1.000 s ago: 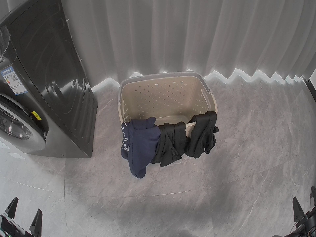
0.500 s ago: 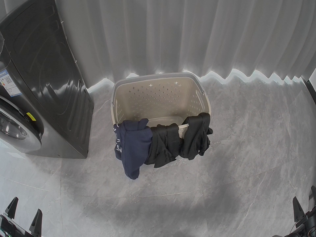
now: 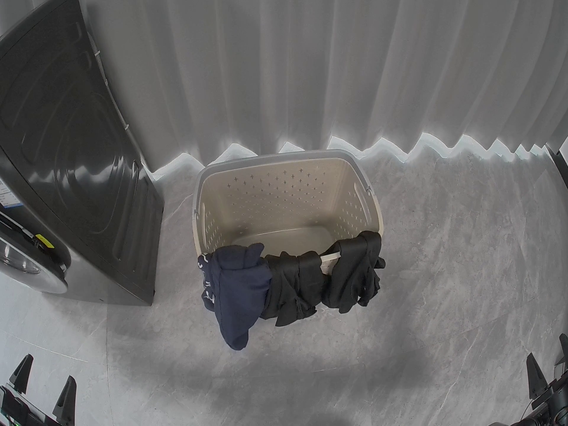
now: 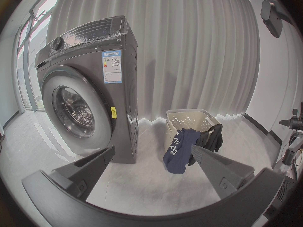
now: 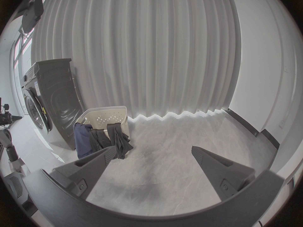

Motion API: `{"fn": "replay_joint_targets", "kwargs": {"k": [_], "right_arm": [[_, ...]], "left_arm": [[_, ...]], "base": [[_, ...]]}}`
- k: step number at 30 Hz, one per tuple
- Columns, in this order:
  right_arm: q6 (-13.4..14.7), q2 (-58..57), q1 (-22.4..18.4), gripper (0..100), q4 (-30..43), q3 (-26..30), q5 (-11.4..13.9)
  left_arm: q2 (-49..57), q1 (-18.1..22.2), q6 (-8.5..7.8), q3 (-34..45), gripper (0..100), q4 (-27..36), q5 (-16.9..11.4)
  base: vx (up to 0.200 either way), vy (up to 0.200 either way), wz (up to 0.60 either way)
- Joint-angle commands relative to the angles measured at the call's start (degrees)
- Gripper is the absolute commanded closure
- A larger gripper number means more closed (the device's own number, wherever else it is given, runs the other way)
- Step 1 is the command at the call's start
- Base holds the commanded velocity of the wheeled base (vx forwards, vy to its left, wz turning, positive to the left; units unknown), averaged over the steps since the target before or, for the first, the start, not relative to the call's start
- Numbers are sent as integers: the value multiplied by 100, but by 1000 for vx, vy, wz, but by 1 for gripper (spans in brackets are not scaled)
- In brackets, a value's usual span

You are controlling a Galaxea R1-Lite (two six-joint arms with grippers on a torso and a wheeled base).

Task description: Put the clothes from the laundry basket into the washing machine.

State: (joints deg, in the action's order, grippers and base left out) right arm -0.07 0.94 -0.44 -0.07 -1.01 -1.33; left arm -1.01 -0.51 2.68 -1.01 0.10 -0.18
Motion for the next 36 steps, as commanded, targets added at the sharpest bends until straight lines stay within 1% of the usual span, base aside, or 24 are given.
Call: {"fn": "replay_joint_targets", "kwargs": {"k": [1, 36], "right_arm": [[-1, -94, 0, 0, -1, 101, 1], [-1, -94, 0, 0, -1, 101, 1]], "left_arm": [[66, -2, 4, 101, 0, -1, 1], [66, -2, 13, 101, 0, -1, 1]], "base": [[200, 0, 0], [200, 0, 0]]}}
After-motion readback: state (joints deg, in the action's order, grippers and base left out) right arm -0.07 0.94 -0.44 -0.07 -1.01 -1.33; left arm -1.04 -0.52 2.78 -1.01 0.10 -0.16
